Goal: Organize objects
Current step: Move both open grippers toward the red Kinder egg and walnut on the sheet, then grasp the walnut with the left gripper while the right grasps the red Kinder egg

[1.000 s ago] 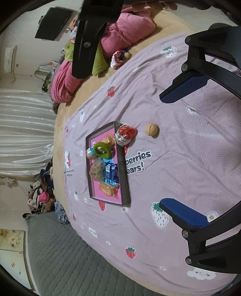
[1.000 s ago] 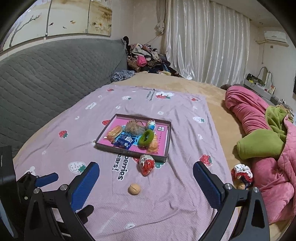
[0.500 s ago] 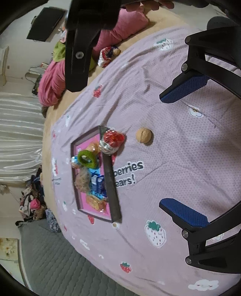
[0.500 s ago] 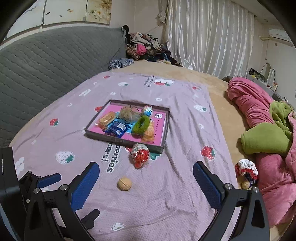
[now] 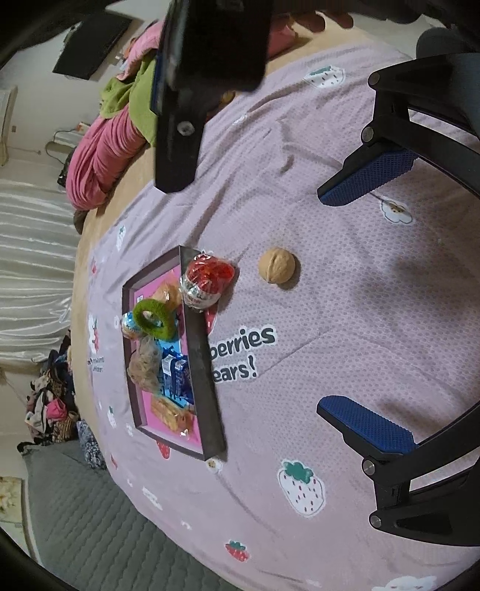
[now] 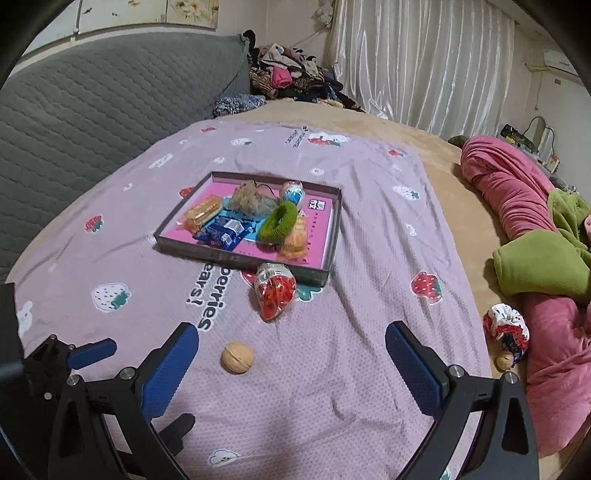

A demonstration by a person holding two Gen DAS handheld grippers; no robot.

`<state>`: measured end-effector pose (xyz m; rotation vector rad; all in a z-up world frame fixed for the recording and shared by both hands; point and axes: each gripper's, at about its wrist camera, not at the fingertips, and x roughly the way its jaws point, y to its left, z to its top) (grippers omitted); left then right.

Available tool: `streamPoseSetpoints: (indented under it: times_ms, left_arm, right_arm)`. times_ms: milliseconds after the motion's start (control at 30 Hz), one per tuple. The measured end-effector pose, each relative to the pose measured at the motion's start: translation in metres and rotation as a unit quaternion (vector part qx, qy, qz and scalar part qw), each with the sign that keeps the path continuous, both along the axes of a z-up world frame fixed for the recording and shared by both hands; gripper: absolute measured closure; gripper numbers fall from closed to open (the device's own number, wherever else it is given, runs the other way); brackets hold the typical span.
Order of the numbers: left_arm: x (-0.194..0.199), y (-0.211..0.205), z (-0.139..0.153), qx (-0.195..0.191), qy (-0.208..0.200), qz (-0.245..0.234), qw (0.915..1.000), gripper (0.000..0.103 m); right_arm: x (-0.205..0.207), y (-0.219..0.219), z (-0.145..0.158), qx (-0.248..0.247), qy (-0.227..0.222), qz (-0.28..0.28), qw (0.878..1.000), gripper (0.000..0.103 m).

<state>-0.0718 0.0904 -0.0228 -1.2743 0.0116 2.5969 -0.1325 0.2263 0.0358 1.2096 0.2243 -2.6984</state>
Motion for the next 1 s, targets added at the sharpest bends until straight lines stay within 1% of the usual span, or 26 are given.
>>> streamPoseSetpoints:
  times_ms: [267, 567, 800, 900, 1000]
  left_arm:
    - [-0.014, 0.003, -0.009, 0.013, 0.004, 0.006, 0.9999, 0.001]
    - [-0.031, 0.006, -0.025, 0.018, 0.000, 0.012, 0.9998, 0.001]
    - [-0.044, 0.017, -0.038, 0.011, -0.002, 0.014, 0.9998, 0.001]
    - [-0.046, 0.021, -0.042, 0.005, 0.003, 0.013, 0.9999, 0.001]
    - [-0.052, 0.022, -0.048, 0.001, -0.001, 0.013, 0.9999, 0.001]
  right_arm:
    - [-0.016, -0.004, -0.014, 0.008, -0.010, 0.001, 1.000, 0.001]
    - [-0.036, 0.003, -0.029, -0.004, -0.023, -0.005, 1.000, 0.001]
    - [-0.051, 0.005, -0.046, -0.007, -0.036, 0.000, 0.999, 0.001]
    - [-0.059, 0.001, -0.054, 0.002, -0.043, 0.003, 0.999, 0.001]
    - [-0.071, -0.003, -0.065, 0.009, -0.050, 0.002, 0.999, 0.001]
